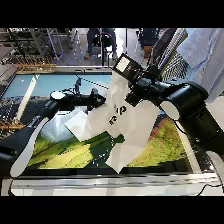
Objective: Fold the clothes and pants, and hang the long-sleeved shirts on hangers.
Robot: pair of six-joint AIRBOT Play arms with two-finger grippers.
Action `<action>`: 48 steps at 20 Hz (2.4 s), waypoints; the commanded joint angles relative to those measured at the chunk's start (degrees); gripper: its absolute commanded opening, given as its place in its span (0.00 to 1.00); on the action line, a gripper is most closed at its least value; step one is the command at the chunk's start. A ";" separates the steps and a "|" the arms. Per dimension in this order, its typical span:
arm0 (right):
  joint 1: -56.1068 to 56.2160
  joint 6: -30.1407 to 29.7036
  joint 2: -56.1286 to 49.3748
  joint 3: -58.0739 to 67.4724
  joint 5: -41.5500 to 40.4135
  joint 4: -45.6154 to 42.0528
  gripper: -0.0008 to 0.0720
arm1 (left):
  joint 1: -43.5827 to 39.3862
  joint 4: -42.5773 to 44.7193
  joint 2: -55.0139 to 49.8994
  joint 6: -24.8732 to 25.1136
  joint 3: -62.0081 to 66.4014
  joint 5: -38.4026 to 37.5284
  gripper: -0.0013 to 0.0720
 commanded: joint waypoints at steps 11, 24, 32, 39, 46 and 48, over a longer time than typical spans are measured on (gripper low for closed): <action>0.00 2.05 0.50 0.00 9.22 3.87 0.05 | 17.00 -0.20 2.36 3.39 0.02 2.01 0.03; -0.17 -2.12 0.50 0.00 19.80 -1.40 0.05 | 19.56 -0.04 2.49 3.74 0.02 5.92 0.03; -2.60 7.50 -8.04 0.00 9.94 4.00 0.05 | 12.57 -6.29 10.58 15.04 0.04 -3.43 0.03; -2.62 61.18 -9.11 1.18 -17.14 -12.52 0.05 | 0.96 -5.92 25.00 18.99 0.02 -5.40 0.69; -11.06 68.22 1.95 9.86 -3.78 -31.69 0.05 | 3.02 -5.42 44.33 19.02 0.02 -13.75 0.71; -17.46 63.89 7.15 11.30 5.57 -34.53 0.05 | 5.33 -4.55 48.70 19.02 0.02 -13.70 0.71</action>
